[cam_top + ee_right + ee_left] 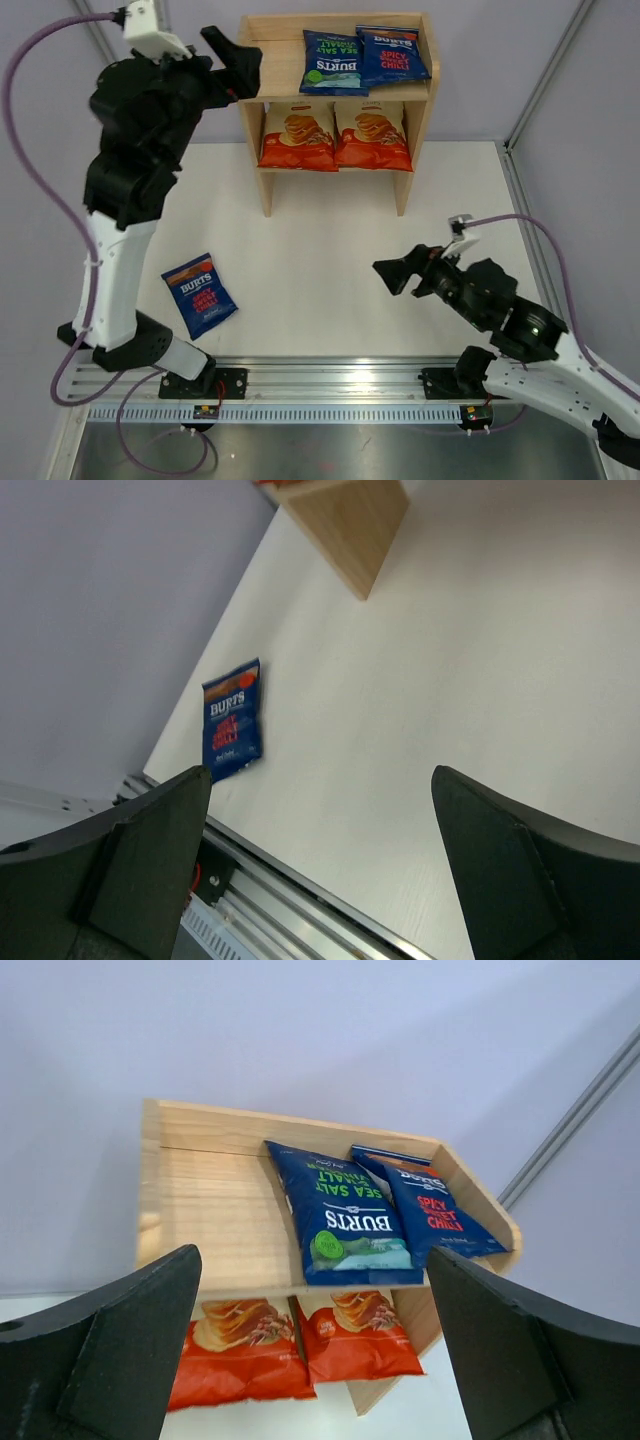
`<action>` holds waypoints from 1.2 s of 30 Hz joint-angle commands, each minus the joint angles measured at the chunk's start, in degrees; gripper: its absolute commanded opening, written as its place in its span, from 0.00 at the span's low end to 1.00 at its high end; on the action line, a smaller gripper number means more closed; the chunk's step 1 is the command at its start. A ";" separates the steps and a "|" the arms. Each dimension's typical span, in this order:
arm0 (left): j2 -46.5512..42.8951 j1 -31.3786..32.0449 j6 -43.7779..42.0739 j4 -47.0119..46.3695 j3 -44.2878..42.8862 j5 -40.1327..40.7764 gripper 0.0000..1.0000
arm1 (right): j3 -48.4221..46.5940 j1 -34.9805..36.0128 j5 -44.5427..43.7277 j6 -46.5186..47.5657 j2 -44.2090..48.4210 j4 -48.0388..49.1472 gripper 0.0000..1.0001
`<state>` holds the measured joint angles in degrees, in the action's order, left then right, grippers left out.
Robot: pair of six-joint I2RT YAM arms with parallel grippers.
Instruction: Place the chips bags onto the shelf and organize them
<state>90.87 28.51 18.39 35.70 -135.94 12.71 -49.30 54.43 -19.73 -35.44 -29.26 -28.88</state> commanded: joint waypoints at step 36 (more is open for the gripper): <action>-78.29 -0.04 4.72 22.92 77.93 25.96 0.99 | -28.92 11.75 25.52 -24.59 -97.56 46.81 0.70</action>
<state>15.46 28.47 22.13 61.17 -58.85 35.03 -75.18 66.02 6.94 -57.89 -124.05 19.64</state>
